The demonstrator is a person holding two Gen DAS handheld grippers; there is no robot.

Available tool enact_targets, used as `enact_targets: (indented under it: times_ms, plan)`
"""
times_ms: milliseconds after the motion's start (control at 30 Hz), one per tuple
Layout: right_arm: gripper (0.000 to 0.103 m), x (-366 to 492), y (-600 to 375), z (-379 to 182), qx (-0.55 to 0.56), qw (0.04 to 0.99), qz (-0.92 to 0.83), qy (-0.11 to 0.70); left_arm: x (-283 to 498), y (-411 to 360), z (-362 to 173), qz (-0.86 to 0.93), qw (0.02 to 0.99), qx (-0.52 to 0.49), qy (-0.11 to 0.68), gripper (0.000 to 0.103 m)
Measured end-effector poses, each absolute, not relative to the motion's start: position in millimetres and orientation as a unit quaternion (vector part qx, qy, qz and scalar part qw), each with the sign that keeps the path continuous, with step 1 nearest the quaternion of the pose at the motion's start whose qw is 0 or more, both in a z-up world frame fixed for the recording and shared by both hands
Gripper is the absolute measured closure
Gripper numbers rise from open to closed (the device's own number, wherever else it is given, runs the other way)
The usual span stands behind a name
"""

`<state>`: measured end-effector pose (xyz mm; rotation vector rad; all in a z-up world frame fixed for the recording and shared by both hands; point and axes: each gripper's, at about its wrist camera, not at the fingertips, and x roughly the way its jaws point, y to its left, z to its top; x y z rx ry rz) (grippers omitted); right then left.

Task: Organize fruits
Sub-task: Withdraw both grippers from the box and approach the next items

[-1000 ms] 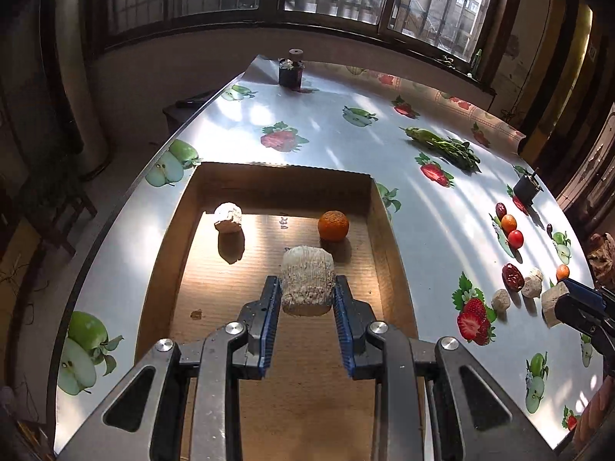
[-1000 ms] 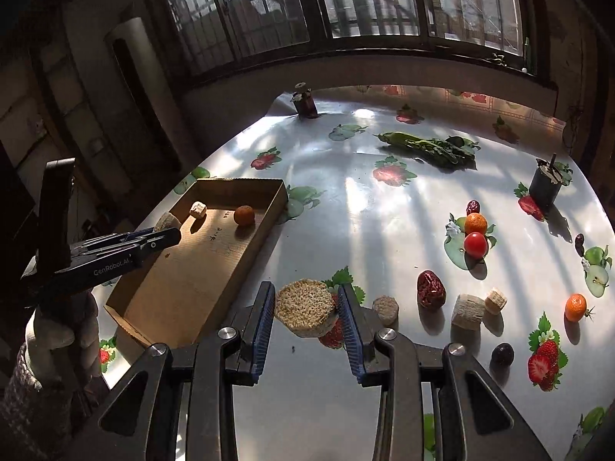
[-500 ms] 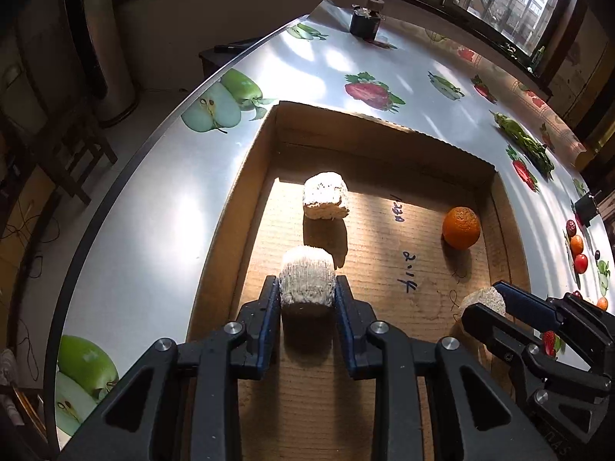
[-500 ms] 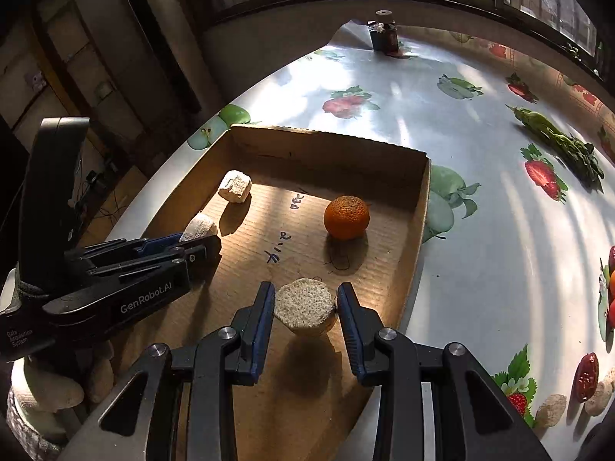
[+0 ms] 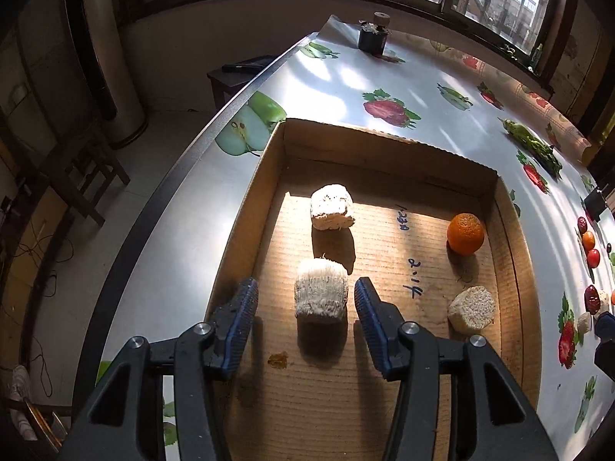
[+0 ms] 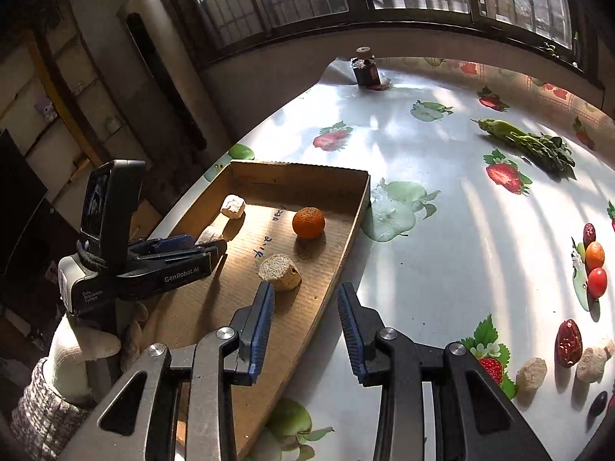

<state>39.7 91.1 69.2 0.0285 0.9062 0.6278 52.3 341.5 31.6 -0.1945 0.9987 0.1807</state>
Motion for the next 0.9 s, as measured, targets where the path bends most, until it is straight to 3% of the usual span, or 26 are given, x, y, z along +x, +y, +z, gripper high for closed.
enact_targets:
  times_ms: [200, 333, 433, 700, 900]
  plan:
    - [0.065, 11.5, 22.0, 73.2, 0.04, 0.864, 0.271, 0.422, 17.3, 315.8, 84.5, 0.057, 0.895, -0.116, 0.427, 0.05]
    - [0.065, -2.9, -40.5, 79.0, 0.047, 0.886, 0.219, 0.406, -6.2, 269.2, 116.7, 0.014, 0.912, -0.106, 0.395, 0.036]
    - [0.065, -7.6, -94.9, 83.4, 0.076, 0.895, 0.177, 0.402, -15.2, 227.3, 128.7, -0.025, 0.918, -0.091, 0.385, 0.033]
    - [0.063, -21.9, -208.5, 79.4, 0.132, 0.906, 0.09, 0.391, -1.7, 129.4, 103.7, -0.087, 0.901, -0.062, 0.42, 0.033]
    - [0.063, -9.5, -230.1, 49.0, 0.141, 0.892, 0.08, 0.422, 18.7, 76.6, 65.1, -0.11, 0.882, -0.049, 0.457, 0.033]
